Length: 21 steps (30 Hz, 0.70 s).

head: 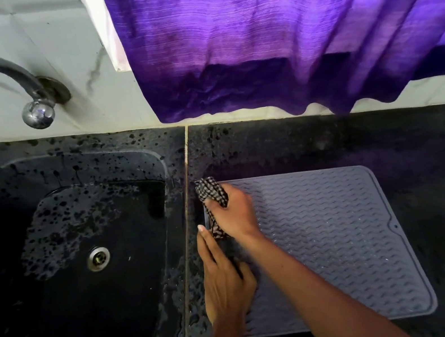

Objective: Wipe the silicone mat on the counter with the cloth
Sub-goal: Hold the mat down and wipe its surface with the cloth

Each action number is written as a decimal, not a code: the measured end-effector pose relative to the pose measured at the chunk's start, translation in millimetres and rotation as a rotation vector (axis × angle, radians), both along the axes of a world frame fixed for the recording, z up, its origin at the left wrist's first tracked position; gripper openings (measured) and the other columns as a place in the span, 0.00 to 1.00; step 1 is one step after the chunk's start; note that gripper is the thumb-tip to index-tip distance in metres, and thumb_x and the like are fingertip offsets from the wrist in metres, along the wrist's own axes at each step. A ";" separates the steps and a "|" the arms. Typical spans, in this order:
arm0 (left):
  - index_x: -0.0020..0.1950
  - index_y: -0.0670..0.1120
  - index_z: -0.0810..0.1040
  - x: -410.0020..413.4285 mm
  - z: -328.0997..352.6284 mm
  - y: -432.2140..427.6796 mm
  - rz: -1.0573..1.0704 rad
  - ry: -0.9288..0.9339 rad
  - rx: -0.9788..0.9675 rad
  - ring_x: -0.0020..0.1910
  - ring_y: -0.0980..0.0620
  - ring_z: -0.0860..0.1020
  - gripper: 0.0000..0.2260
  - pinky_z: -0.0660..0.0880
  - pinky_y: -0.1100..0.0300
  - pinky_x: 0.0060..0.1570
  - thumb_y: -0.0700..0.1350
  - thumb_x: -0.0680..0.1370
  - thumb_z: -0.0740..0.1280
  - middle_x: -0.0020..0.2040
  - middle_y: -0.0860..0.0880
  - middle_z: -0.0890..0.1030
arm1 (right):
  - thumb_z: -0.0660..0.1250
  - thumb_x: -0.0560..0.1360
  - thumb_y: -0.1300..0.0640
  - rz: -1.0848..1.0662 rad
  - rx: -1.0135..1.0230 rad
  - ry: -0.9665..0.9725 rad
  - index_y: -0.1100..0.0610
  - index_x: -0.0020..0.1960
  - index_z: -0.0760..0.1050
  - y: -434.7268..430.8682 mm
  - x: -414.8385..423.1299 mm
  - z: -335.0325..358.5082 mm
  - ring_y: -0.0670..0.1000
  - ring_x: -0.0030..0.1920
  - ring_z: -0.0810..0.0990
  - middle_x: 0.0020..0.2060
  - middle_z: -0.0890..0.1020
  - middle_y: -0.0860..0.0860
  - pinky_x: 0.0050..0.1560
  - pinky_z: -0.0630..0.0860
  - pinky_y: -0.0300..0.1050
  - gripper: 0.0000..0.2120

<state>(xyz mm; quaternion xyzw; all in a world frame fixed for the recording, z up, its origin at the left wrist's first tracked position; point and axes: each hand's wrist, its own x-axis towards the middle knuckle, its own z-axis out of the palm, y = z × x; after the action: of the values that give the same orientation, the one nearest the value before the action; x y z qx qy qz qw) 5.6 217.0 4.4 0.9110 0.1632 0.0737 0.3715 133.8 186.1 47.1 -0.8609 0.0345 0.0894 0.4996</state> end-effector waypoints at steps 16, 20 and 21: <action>0.76 0.38 0.68 5.7 -14.3 3.9 -0.185 -0.036 0.296 0.79 0.45 0.61 0.27 0.54 0.51 0.78 0.45 0.77 0.55 0.78 0.42 0.65 | 0.68 0.71 0.68 0.150 -0.584 -0.107 0.56 0.61 0.76 -212.5 35.9 19.5 0.60 0.55 0.80 0.53 0.83 0.58 0.55 0.74 0.50 0.20; 0.75 0.38 0.69 5.3 -12.6 3.8 -0.185 -0.059 0.274 0.78 0.46 0.61 0.27 0.54 0.51 0.78 0.45 0.77 0.56 0.77 0.42 0.67 | 0.70 0.69 0.69 0.326 -0.628 -0.126 0.52 0.59 0.77 -198.5 45.4 26.4 0.55 0.53 0.80 0.51 0.83 0.53 0.52 0.75 0.48 0.21; 0.75 0.38 0.69 3.2 -15.8 8.4 -0.168 -0.051 0.278 0.78 0.46 0.61 0.27 0.55 0.51 0.77 0.45 0.77 0.56 0.77 0.42 0.67 | 0.70 0.69 0.69 0.393 -0.627 -0.136 0.51 0.58 0.77 -183.6 48.6 23.1 0.54 0.52 0.80 0.50 0.83 0.51 0.51 0.76 0.48 0.21</action>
<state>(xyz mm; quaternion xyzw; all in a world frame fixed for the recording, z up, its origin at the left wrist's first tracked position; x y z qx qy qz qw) 8.8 225.3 -11.4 0.9619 0.0652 0.0873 0.2509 182.3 2.4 70.2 -0.9663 -0.1388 0.1112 0.1863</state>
